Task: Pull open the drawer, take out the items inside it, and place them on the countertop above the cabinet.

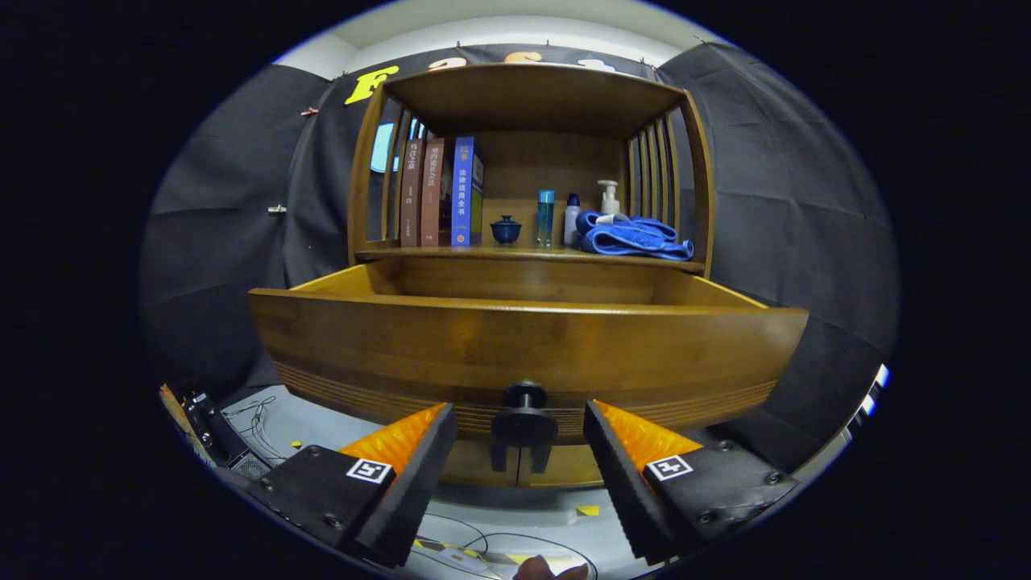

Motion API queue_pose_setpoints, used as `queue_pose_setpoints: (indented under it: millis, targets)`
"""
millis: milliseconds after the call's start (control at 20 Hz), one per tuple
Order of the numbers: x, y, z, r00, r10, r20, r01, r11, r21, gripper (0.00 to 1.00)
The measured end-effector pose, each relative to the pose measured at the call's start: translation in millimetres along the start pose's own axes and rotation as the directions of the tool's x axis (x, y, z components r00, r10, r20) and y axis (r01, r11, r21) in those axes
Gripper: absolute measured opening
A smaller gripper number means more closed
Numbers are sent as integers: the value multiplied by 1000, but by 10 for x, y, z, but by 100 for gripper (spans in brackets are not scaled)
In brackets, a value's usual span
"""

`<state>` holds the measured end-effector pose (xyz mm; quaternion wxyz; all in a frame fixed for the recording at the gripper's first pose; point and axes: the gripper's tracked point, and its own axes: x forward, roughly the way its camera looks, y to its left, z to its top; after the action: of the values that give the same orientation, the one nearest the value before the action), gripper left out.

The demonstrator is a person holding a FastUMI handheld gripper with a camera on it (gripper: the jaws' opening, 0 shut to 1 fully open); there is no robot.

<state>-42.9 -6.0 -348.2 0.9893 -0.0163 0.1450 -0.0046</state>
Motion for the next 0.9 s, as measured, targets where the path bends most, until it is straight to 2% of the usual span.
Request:
queue_pose_setpoints:
  millis: [100, 350, 450, 550, 650, 750, 900]
  targets:
    - [-116, 54, 217, 999, 30, 27, -31, 999, 23, 99]
    - [-149, -59, 1033, 996, 32, 81, -38, 996, 76, 99]
    - [-20, -105, 1282, 999, 44, 25, -46, 995, 92, 99]
    - [181, -70, 1406, 991, 90, -95, -80, 991, 105, 99]
    - [412, -40, 1424, 964, 129, -233, -102, 987, 123, 99]
    - [654, -80, 1378, 929, 121, -350, -92, 991, 99, 99]
    - [964, -68, 1147, 845, 126, -520, -101, 992, 78, 99]
